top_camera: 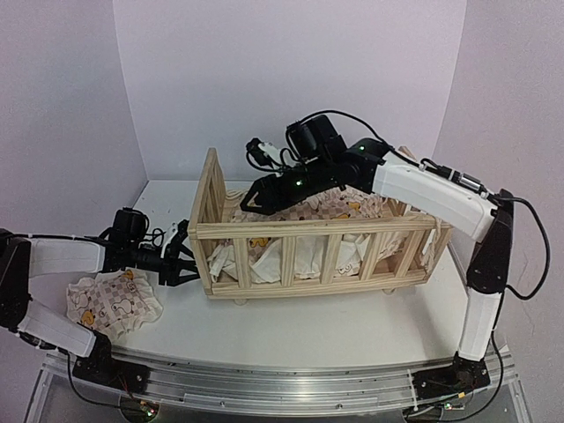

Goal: Set up the pet bed

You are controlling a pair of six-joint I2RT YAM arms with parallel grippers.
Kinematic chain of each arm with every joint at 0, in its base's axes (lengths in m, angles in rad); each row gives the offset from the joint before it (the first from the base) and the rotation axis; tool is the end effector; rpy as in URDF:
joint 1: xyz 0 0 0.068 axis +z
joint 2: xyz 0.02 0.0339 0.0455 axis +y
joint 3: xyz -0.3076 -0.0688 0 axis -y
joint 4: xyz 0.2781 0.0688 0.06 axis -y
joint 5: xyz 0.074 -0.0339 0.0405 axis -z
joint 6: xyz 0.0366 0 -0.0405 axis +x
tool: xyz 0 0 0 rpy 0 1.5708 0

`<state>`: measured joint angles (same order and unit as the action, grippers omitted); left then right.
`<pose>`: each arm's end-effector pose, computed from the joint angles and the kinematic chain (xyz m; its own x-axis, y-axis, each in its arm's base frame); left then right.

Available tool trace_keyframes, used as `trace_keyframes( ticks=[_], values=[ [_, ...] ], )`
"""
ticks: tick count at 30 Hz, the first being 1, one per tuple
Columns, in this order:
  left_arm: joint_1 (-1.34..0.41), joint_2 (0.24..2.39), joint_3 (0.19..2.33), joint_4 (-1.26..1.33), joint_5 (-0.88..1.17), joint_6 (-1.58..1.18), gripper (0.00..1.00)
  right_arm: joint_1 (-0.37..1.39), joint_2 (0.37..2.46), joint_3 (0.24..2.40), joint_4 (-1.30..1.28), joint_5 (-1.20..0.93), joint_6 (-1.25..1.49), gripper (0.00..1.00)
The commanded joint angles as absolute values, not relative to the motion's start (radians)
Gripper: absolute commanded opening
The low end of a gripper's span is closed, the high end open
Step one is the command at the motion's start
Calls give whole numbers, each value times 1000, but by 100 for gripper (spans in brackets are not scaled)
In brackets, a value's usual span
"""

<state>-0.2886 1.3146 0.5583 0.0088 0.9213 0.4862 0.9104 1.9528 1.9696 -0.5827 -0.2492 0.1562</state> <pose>0.2371 -0.1008 0.1985 -0.2341 0.3643 -0.9014 0.9517 0.2752 -0.1360 0.3021 0.4037 0.4049 -0.4638 -0.3514 -0.8133 -0.8310 0.4907 0.2619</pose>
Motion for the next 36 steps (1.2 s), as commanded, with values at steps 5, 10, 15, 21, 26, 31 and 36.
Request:
trace_keyframes(
  ticks=[5, 10, 15, 21, 26, 31, 36],
  values=[
    [-311, 1325, 542, 55, 970, 545, 32, 924, 1727, 1780, -507, -192, 184, 48],
    [-315, 1293, 565, 17, 969, 547, 1, 932, 1635, 1679, -444, -176, 194, 48],
    [-288, 1228, 623, -167, 758, 512, 0, 946, 1584, 1649, -427, -185, 196, 48],
    [-151, 1069, 659, -458, 740, 683, 0, 991, 1537, 1629, -390, -229, 182, 48],
    [-148, 941, 648, -702, 833, 911, 0, 1076, 1495, 1574, -353, -207, 146, 47],
    [-149, 982, 611, -522, 850, 775, 4, 1197, 1455, 1453, -303, -66, 115, 46],
    [-163, 1218, 715, -341, 938, 699, 25, 1322, 1449, 1301, -144, 101, 27, 45]
  ],
)
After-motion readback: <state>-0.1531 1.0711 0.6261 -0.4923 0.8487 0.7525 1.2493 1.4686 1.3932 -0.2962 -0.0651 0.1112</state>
